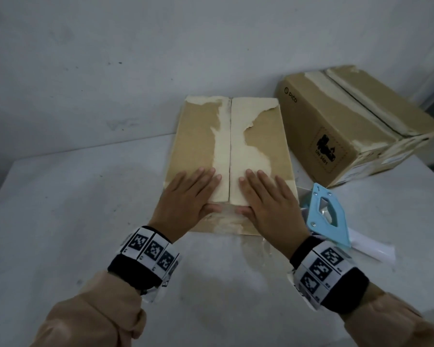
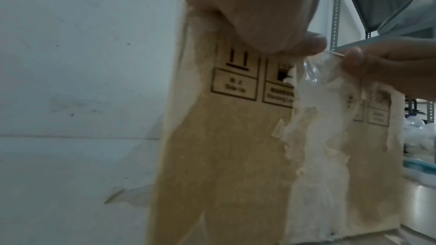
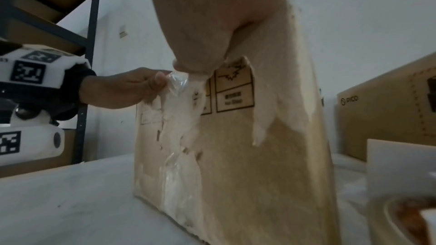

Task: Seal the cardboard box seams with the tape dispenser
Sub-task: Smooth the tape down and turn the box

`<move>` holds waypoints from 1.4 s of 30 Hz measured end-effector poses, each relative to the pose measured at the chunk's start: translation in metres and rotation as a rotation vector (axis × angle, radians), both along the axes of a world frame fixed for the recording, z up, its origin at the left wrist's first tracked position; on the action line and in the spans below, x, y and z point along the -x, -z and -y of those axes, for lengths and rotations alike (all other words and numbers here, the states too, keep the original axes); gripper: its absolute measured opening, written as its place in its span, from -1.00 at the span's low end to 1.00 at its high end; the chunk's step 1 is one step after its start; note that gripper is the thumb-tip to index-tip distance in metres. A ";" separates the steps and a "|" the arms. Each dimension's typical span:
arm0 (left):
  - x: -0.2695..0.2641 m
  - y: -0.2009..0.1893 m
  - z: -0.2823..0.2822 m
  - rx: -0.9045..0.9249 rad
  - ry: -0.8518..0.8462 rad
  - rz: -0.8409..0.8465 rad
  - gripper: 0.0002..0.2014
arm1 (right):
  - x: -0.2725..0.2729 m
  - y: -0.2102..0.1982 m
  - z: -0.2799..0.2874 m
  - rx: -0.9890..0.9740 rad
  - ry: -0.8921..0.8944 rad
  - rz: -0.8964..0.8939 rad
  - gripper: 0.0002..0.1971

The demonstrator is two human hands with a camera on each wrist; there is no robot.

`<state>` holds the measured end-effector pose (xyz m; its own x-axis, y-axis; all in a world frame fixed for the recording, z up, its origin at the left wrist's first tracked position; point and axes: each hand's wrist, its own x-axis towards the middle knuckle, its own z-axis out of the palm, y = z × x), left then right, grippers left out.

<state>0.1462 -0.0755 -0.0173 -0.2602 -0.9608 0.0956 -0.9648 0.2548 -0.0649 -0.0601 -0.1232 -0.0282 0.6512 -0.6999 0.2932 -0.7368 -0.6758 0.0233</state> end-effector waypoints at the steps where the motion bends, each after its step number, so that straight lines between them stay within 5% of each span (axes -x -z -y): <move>1: -0.006 0.001 -0.002 0.022 0.018 0.014 -0.41 | 0.004 0.001 0.000 0.017 -0.002 -0.003 -0.40; 11: -0.034 0.007 -0.012 0.135 0.020 -0.070 -0.46 | 0.056 0.006 0.013 -0.080 -0.108 0.149 -0.44; 17: -0.060 0.015 -0.034 0.214 -0.088 -0.397 -0.51 | 0.069 0.008 0.012 -0.248 -0.044 0.508 -0.39; 20: -0.062 0.015 -0.044 0.288 -0.214 -0.632 -0.61 | 0.064 0.005 0.002 -0.146 0.104 0.718 -0.34; 25: -0.046 0.017 -0.047 0.322 -0.212 -0.763 -0.59 | 0.058 0.022 -0.010 -0.223 0.138 0.849 -0.31; 30: -0.040 0.012 -0.051 0.310 -0.203 -0.759 -0.56 | 0.055 0.028 -0.023 -0.129 0.145 0.825 -0.47; 38: -0.072 0.002 -0.048 0.182 -0.116 -0.666 -0.56 | 0.084 0.018 0.004 0.012 -0.072 0.484 -0.58; 42: -0.075 -0.001 -0.035 0.170 -0.118 -0.734 -0.71 | 0.086 0.015 0.017 -0.071 -0.095 0.568 -0.56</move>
<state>0.2214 -0.0402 -0.0167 0.0310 -0.9350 0.3533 -0.7959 0.1907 0.5746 -0.1466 -0.1403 -0.0433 0.4663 -0.6771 0.5693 -0.5567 -0.7247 -0.4060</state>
